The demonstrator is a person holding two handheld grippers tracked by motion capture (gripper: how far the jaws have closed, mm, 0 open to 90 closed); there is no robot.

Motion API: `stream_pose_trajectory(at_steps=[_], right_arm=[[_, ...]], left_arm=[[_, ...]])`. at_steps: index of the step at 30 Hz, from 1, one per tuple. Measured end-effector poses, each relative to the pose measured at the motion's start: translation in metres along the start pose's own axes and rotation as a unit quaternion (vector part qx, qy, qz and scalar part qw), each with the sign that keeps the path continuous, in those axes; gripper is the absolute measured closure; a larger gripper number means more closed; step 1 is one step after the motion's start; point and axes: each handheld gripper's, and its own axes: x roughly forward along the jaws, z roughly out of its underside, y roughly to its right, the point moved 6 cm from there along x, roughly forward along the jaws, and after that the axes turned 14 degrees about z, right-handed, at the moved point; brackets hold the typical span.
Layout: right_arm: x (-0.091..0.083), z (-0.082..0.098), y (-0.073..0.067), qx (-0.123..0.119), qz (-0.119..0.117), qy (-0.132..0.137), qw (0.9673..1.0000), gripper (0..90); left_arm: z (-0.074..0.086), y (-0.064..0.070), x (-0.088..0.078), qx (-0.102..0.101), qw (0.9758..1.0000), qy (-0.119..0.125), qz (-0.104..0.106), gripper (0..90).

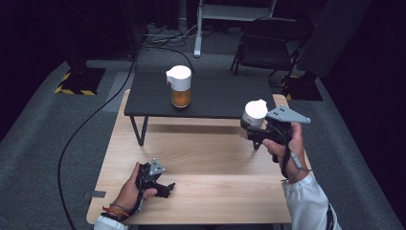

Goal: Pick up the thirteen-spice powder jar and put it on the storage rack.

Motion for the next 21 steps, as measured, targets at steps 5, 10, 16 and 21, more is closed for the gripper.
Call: stream_pose_trajectory(at_steps=[5, 10, 16, 21], right_arm=[[0.002, -0.012, 0.001, 0.000, 0.006, 0.004, 1.0000, 29.5], [0.003, -0.022, 0.001, -0.001, 0.013, 0.007, 0.9999, 29.5], [0.009, -0.034, 0.001, 0.000, 0.024, 0.013, 0.9996, 29.5], [0.018, -0.042, 0.003, 0.005, 0.031, 0.009, 0.9995, 29.5]], left_arm=[[0.000, 0.000, 0.000, 0.000, 1.0000, 0.000, 0.000, 0.0], [0.000, 0.000, 0.000, 0.000, 1.0000, 0.000, 0.000, 0.0], [0.000, 0.000, 0.000, 0.000, 1.0000, 0.000, 0.000, 0.0], [0.000, 0.000, 0.000, 0.000, 1.0000, 0.000, 0.000, 0.0]])
